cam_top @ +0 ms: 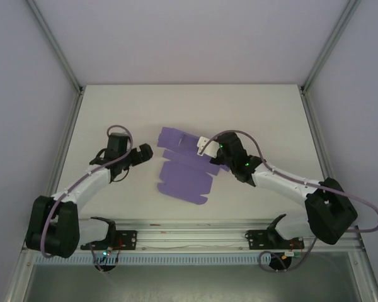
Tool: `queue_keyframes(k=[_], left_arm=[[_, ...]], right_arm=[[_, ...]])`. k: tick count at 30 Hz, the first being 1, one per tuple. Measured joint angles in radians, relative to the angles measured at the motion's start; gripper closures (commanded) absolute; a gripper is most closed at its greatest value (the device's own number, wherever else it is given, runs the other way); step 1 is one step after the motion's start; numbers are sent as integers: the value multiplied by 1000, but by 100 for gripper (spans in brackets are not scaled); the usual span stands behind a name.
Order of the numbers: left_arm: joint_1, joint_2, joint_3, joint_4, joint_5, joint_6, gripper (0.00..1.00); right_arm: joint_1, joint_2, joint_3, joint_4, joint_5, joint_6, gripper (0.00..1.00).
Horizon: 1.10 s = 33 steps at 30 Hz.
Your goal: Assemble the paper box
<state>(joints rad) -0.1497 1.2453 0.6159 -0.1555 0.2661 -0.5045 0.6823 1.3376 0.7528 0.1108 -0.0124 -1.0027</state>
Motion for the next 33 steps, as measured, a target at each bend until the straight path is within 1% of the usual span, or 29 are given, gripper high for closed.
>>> queue_keyframes(k=[5,10,14,16,20,22,27,29,33], left_arm=[[-1,53,-55,159,108,40,2],[-1,76,-66,240,146,80,4],[-1,78,-110,308,182,93,5],[-1,73,-129,310,171,93,5],[-1,38,-135,299,91,90,0],[0,18,-138,309,66,87,0],[-1,21,-148,354,78,87,1],[0,39,-146,369,95,84,3],[0,85,-146,392,133,79,4]], right_arm=[[-19,-1,17,-39,-74,42,100],[-48,-1,21,-39,-130,87,100],[-62,-1,22,-40,-156,108,100],[-63,-1,24,-44,-164,112,100],[-68,-1,31,-44,-188,121,100],[-77,-1,31,-44,-207,129,100],[-92,-1,31,-44,-239,143,100],[-92,-1,31,-44,-246,147,100],[-94,-1,31,-43,-253,151,100]])
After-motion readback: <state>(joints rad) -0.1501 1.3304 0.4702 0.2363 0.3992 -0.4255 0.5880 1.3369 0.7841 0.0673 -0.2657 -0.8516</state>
